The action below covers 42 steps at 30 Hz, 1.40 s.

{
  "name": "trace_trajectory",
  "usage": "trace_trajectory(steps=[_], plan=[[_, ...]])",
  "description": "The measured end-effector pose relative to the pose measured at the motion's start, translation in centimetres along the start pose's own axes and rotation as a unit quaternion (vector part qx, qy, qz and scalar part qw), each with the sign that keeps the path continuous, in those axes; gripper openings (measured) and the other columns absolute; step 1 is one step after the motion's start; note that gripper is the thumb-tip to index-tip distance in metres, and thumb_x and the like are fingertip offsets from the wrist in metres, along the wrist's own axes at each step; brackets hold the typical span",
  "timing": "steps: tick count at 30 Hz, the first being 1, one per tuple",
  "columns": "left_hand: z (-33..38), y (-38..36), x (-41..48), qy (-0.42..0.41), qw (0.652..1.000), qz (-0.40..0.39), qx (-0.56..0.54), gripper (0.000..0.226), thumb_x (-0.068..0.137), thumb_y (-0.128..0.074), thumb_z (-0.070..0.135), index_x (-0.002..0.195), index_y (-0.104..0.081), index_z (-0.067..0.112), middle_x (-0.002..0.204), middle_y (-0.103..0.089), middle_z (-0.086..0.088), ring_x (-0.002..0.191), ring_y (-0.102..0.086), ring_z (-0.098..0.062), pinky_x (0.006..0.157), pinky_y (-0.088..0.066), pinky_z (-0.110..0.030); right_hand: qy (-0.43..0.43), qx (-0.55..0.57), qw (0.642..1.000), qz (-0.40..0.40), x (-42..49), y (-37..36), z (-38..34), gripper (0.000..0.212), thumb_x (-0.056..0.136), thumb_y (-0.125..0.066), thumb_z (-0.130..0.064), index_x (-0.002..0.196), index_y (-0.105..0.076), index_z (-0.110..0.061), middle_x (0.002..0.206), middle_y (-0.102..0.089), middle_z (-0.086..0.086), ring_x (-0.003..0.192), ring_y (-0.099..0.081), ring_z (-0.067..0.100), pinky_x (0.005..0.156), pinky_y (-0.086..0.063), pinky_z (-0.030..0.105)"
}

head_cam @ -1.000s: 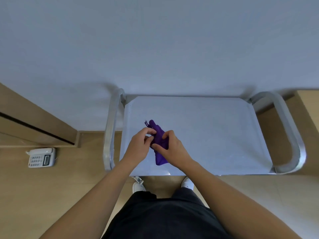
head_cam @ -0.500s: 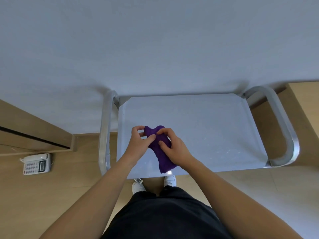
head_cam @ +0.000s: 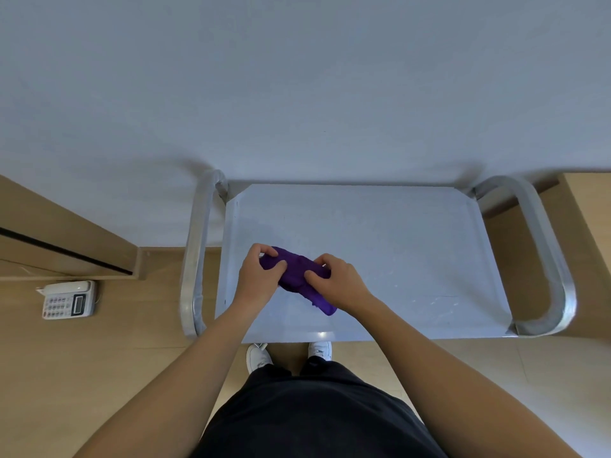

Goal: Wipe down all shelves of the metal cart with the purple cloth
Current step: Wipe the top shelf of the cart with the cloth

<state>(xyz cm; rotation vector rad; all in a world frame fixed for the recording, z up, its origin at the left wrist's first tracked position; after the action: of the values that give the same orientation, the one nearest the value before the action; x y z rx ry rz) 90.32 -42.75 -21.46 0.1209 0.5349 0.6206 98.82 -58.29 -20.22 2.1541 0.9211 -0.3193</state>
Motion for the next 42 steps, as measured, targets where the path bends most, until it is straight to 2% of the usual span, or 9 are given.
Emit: trace_trajectory(steps=[6, 9, 12, 15, 21, 25, 29, 37, 42], plan=[[-0.9, 0.7, -0.2, -0.003, 1.0, -0.002, 0.031, 0.022, 0.089, -0.066, 0.013, 0.105, -0.052, 0.019, 0.109, -0.056, 0.0, 0.103, -0.06, -0.021, 0.076, -0.061, -0.039, 0.048, -0.001, 0.999, -0.01, 0.0, -0.7, -0.1, 0.026, 0.092, -0.055, -0.028, 0.116, -0.045, -0.029, 0.089, -0.068, 0.0, 0.07, -0.067, 0.016, 0.062, -0.059, 0.031], [-1.6, 1.3, -0.3, -0.028, 0.994, 0.019, 0.103, 0.017, 0.09, -0.065, 0.02, 0.102, -0.053, 0.023, 0.104, -0.059, 0.003, 0.099, -0.06, -0.017, 0.077, -0.059, -0.035, 0.064, -0.081, 0.995, 0.001, 0.8, -1.6, -0.1, 0.026, 0.093, -0.055, -0.033, 0.117, -0.046, -0.029, 0.108, -0.06, 0.0, 0.083, -0.062, 0.016, 0.07, -0.056, 0.03], [-2.6, 2.0, -0.4, -0.044, 0.976, 0.034, 0.209, 0.018, 0.093, -0.06, 0.023, 0.111, -0.055, 0.022, 0.11, -0.058, 0.0, 0.096, -0.058, -0.014, 0.069, -0.048, -0.02, 0.081, -0.16, 0.984, -0.004, 2.0, -3.2, 0.1, 0.028, 0.095, -0.053, -0.032, 0.123, -0.053, -0.028, 0.125, -0.054, 0.004, 0.104, -0.057, 0.022, 0.088, -0.051, 0.034], [-4.4, 2.5, -0.3, -0.042, 0.952, 0.017, 0.303, 0.031, 0.097, -0.052, 0.029, 0.126, -0.051, 0.021, 0.12, -0.05, -0.005, 0.095, -0.059, -0.018, 0.073, -0.047, -0.024, 0.076, -0.231, 0.969, 0.045, 3.0, -4.6, 0.4, 0.033, 0.096, -0.052, -0.031, 0.129, -0.056, -0.029, 0.143, -0.044, 0.004, 0.133, -0.036, 0.027, 0.108, -0.035, 0.04], [-8.5, 4.5, -1.2, -0.041, 0.893, 0.024, 0.448, 0.037, 0.094, -0.051, 0.021, 0.131, -0.051, 0.015, 0.133, -0.046, -0.008, 0.116, -0.051, -0.026, 0.086, -0.049, -0.036, 0.045, -0.23, 0.97, 0.065, 1.9, -9.3, 0.7, 0.033, 0.096, -0.049, -0.031, 0.129, -0.057, -0.028, 0.13, -0.047, 0.006, 0.118, -0.041, 0.03, 0.095, -0.044, 0.039], [-9.8, 4.1, -1.9, -0.055, 0.87, -0.035, 0.489, 0.043, 0.097, -0.045, 0.016, 0.139, -0.039, 0.012, 0.133, -0.047, -0.007, 0.115, -0.053, -0.022, 0.083, -0.049, -0.033, 0.014, -0.248, 0.966, 0.071, 2.5, -12.1, 0.3, 0.043, 0.098, -0.045, -0.047, 0.139, -0.046, -0.037, 0.145, -0.037, 0.005, 0.135, -0.028, 0.036, 0.113, -0.026, 0.052], [-10.8, 4.2, -2.2, -0.038, 0.891, -0.045, 0.45, 0.046, 0.095, -0.047, 0.007, 0.139, -0.038, 0.009, 0.139, -0.042, -0.005, 0.121, -0.05, -0.021, 0.087, -0.05, -0.037, 0.006, -0.275, 0.959, 0.07, 2.9, -14.7, 0.3, 0.04, 0.1, -0.04, -0.045, 0.14, -0.042, -0.044, 0.155, -0.027, 0.005, 0.146, -0.008, 0.041, 0.116, -0.003, 0.063], [-11.9, 4.3, -3.4, -0.055, 0.917, -0.039, 0.393, 0.053, 0.094, -0.043, 0.002, 0.145, -0.031, 0.005, 0.151, -0.033, -0.007, 0.134, -0.04, -0.024, 0.102, -0.044, -0.039, 0.119, -0.333, 0.93, 0.104, -1.6, -13.6, 4.8, 0.04, 0.092, -0.063, -0.033, 0.131, -0.056, -0.039, 0.148, -0.045, 0.003, 0.142, -0.025, 0.044, 0.109, -0.023, 0.07], [-11.5, 4.9, -3.1, -0.038, 0.945, -0.01, 0.324, 0.046, 0.097, -0.038, 0.009, 0.143, -0.036, 0.005, 0.149, -0.037, -0.01, 0.136, -0.039, -0.024, 0.109, -0.037, -0.037, 0.156, -0.354, 0.921, 0.044, -3.5, -19.1, 2.3, 0.052, 0.089, -0.064, -0.035, 0.138, -0.047, -0.037, 0.155, -0.036, 0.002, 0.145, -0.018, 0.044, 0.111, -0.018, 0.069]])
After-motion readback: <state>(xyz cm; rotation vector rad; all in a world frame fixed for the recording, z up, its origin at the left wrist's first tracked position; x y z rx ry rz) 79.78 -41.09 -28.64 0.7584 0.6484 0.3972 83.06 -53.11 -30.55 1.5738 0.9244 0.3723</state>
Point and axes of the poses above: each hand's wrist, its own x-axis towards the middle knuckle, its own y-axis out of the back of the hand, z = x × y, the point moved 6 cm from there along x, towards the middle knuckle
